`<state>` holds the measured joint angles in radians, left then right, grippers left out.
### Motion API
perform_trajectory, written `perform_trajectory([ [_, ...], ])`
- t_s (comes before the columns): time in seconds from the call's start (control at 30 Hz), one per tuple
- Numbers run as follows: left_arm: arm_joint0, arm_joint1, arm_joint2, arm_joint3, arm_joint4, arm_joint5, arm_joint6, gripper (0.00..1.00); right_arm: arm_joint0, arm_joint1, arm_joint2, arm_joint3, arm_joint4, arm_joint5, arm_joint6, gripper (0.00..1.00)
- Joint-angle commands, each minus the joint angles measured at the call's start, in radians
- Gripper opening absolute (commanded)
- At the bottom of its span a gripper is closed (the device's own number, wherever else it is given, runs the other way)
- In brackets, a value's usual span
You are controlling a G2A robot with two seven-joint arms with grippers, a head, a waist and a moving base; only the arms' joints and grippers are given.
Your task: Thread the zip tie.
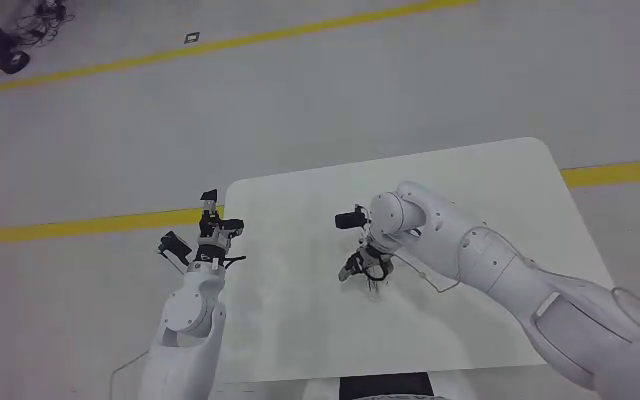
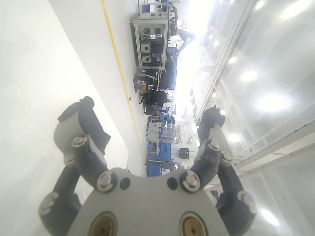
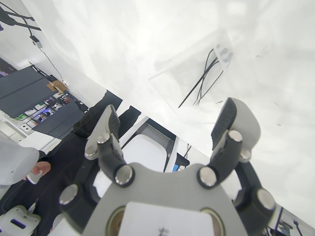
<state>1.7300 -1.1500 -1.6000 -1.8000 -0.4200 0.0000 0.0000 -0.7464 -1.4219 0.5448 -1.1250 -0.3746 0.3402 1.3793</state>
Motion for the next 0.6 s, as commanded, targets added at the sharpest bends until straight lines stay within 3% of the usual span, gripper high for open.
perform_trajectory([
  [0.0,0.0,0.0,0.0,0.0,0.0,0.0,0.0,1.0,-0.003,0.002,0.006,-0.004,0.0,0.0,0.011,1.0],
  [0.3,0.0,0.0,0.0,0.0,0.0,0.0,0.0,1.0,-0.002,0.013,0.004,-0.057,-0.003,0.0,0.011,1.0],
  [0.57,0.0,0.0,0.0,0.0,0.0,0.0,0.0,1.0,-0.002,0.013,0.004,-0.057,-0.003,0.0,0.011,1.0],
])
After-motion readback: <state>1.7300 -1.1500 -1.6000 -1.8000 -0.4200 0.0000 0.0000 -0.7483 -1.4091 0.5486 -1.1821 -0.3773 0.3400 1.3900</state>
